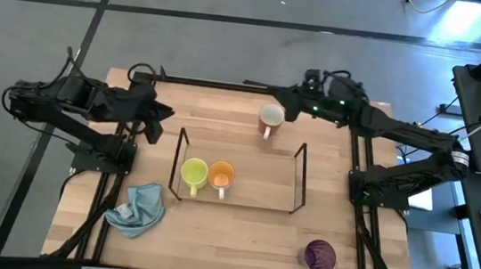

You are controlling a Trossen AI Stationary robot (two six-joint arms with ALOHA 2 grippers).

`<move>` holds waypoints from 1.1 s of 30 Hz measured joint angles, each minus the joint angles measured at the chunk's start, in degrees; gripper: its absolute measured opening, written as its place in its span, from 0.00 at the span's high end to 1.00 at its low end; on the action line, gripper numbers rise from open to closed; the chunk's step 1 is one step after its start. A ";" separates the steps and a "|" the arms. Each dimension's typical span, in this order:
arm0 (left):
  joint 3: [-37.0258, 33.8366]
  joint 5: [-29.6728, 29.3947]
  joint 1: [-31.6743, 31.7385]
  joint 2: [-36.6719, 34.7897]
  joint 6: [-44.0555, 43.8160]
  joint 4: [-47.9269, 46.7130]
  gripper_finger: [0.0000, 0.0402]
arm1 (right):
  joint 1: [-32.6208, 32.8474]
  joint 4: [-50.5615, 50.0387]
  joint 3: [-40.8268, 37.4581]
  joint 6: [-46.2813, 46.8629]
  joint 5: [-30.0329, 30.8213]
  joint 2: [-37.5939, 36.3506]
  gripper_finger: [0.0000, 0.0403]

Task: Stack small to large cups/mugs on shelf
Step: Put the orange cup on the shelf

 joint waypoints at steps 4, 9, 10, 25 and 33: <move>0.00 1.44 0.00 -3.13 3.14 -0.16 0.87 | -2.72 -14.10 2.22 1.99 3.63 3.26 0.95; 0.00 2.03 0.06 -7.52 6.30 -0.38 0.87 | -5.98 -27.65 9.59 2.75 6.30 8.90 0.95; 0.00 2.05 0.07 -8.57 6.74 -0.51 0.87 | -6.66 -31.03 11.82 2.72 7.16 10.39 0.95; 0.04 -0.57 0.11 -14.96 6.17 -2.59 0.87 | -14.87 -65.90 32.05 -2.79 -4.75 32.49 0.95; 0.04 -6.32 0.11 -14.81 5.01 -2.41 0.87 | -17.99 -66.29 31.97 -10.58 -5.27 34.91 0.89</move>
